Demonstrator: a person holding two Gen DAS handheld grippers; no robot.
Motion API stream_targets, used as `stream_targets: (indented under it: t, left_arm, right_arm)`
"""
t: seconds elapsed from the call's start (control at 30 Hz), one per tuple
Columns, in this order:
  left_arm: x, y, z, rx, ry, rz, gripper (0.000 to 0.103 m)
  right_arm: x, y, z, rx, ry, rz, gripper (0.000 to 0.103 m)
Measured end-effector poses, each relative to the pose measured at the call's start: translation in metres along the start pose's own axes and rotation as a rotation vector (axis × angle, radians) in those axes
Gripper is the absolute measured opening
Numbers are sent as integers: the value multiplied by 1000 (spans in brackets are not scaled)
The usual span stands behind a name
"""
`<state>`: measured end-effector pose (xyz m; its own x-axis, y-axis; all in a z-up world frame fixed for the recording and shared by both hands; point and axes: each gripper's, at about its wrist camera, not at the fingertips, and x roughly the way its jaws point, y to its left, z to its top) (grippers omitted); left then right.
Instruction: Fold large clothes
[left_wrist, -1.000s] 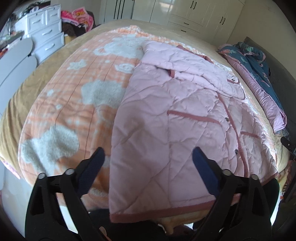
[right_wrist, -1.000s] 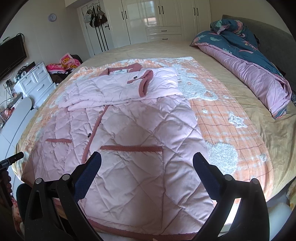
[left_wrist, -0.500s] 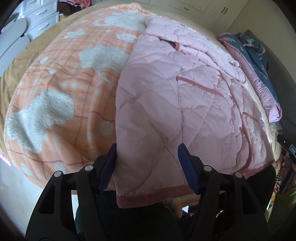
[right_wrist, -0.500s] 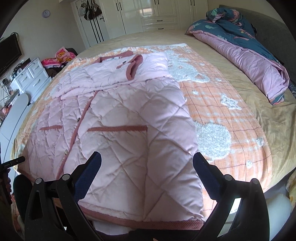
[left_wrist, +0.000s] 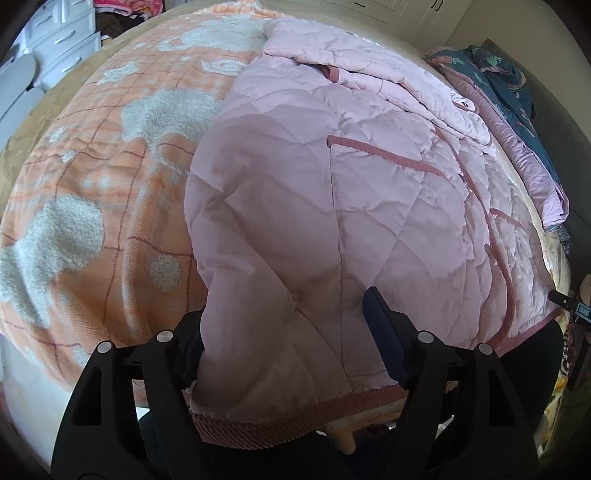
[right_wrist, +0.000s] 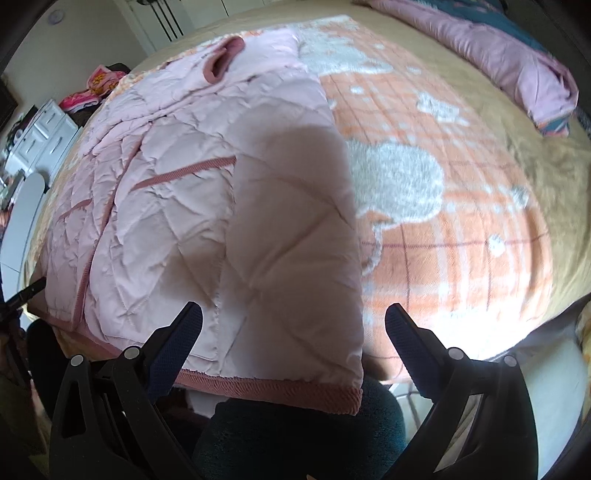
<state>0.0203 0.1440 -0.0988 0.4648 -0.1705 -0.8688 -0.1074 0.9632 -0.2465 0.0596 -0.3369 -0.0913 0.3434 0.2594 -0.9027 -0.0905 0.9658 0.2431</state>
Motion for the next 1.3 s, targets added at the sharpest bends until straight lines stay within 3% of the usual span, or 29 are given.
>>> stream_targets:
  t: [0.17, 0.3, 0.37, 0.4, 0.47, 0.53, 0.57, 0.63, 0.73, 1.0, 1.3]
  left_arm:
    - [-4, 8, -6, -17, 10, -23, 66]
    - [-8, 9, -11, -13, 10, -28, 66]
    - [-9, 8, -12, -8, 9, -25, 66]
    - [-9, 7, -13, -8, 8, -20, 66]
    - [-9, 6, -14, -2, 5, -1, 61]
    - [-11, 6, -15, 7, 2, 22, 48]
    - [-12, 7, -15, 1, -3, 16, 45]
    - [-16, 6, -14, 2, -20, 24, 25]
    - [-25, 6, -12, -6, -49, 0, 16]
    - [-56, -9, 10, 21, -144, -34, 12]
    - [-82, -18, 40, 9, -240, -61, 12]
  right_arm:
    - [16, 6, -4, -19, 89, 71, 97]
    - [18, 13, -8, -55, 98, 103, 81]
    - [11, 15, -8, -75, 66, 109, 68]
    - [6, 15, -9, -85, 43, 118, 56]
    - [-5, 13, -9, -101, -7, 130, 34]
    - [-16, 9, -7, -95, -59, 174, 26]
    - [-21, 9, -7, -96, -82, 184, 25]
    - [-28, 14, -6, -109, -127, 191, 23]
    - [-37, 19, 1, -114, -183, 211, 20]
    - [-68, 28, 27, -119, -314, 278, 18]
    - [-90, 30, 47, -116, -396, 310, 17]
